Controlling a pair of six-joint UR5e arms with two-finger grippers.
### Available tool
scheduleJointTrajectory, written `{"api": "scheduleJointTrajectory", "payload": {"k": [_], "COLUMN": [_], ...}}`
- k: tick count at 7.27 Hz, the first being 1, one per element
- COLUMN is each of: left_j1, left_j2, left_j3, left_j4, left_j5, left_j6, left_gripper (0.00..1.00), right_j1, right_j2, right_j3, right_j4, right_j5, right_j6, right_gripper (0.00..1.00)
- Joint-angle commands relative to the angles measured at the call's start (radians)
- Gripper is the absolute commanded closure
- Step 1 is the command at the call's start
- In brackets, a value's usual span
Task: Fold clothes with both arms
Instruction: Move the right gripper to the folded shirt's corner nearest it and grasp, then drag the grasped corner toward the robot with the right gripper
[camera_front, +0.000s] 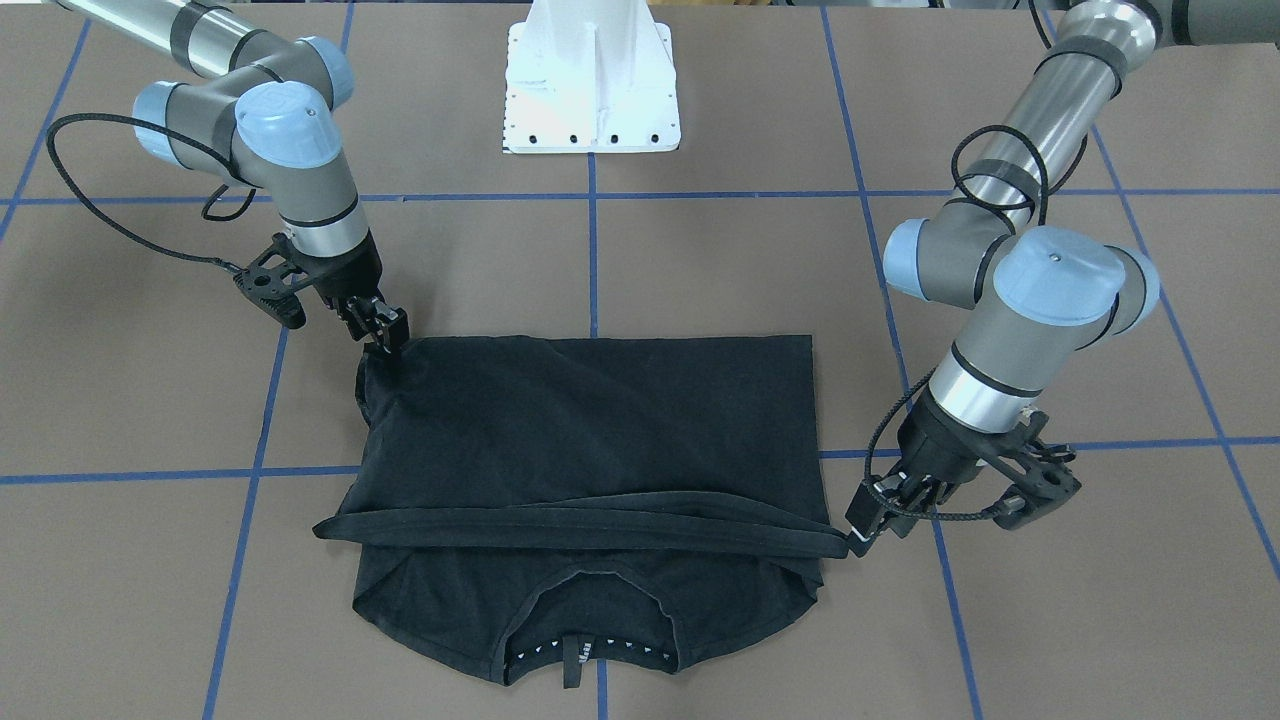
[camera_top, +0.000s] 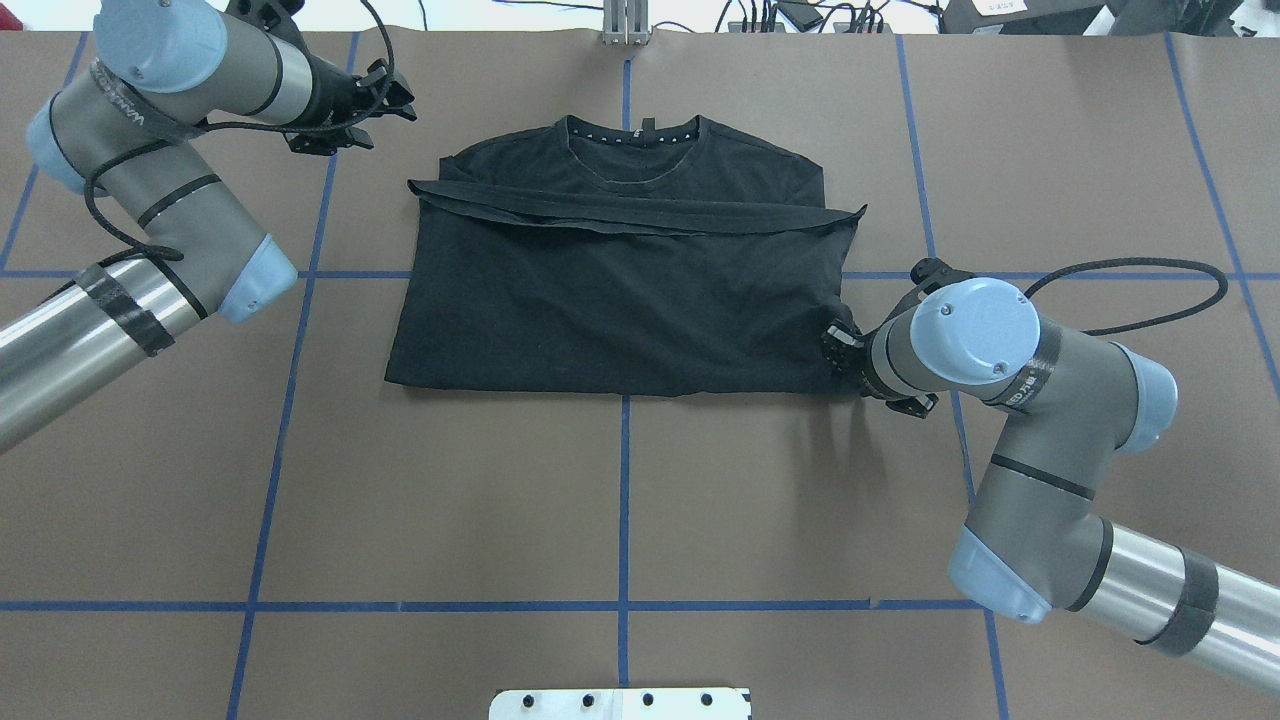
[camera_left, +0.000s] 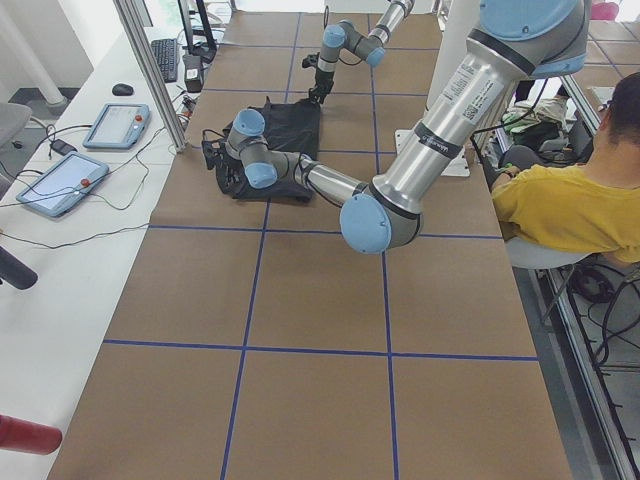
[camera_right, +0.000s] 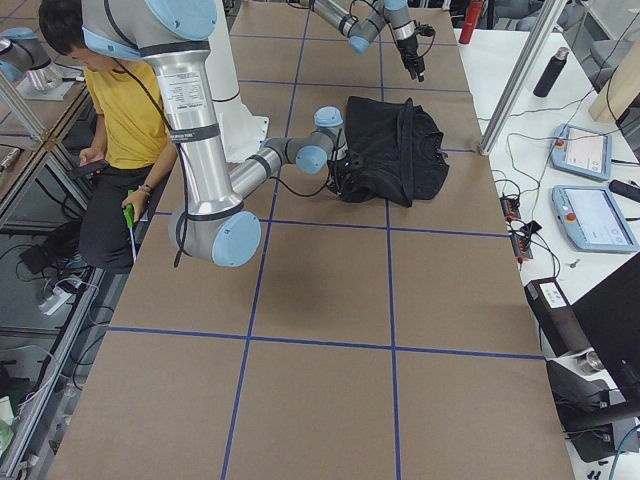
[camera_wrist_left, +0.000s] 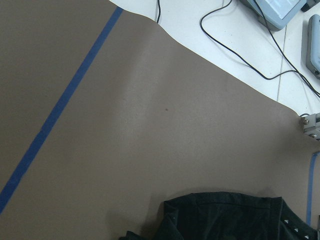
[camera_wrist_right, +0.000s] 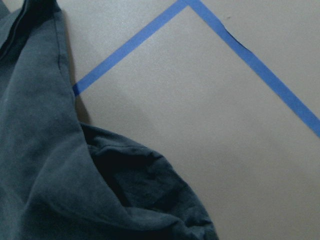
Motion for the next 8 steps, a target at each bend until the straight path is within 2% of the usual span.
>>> {"api": "scheduleJointTrajectory", "payload": {"k": [1,4,5,6,8], "left_j1": [-0.001,-0.001,-0.001,-0.001,-0.001], "left_j2": [0.007,0.008,0.008,0.008,0.010], "left_j3": [-0.004,-0.005,-0.007,-0.007,-0.011], "left_j4": [0.000,0.002,0.002,0.003,0.003], "left_j5": [0.000,0.000,0.000,0.000,0.000], "left_j6": [0.002,0.000,0.000,0.000,0.000], "left_gripper": [0.31,0.31,0.31,0.31,0.31], "right_j1": [0.000,0.009,0.009,0.009,0.006], "right_j2": [0.001,-0.023,-0.066,-0.128,-0.254], "right_j3": [0.001,0.068,0.115,0.211,0.373], "right_j4": [0.000,-0.003,-0.002,-0.006,-0.003], "right_j5": [0.006,0.042,0.050,0.052,0.149], "right_j6": [-0.005,-0.043,-0.043,-0.041,0.016], "right_gripper": [1.00,1.00,1.00,1.00,1.00]}}
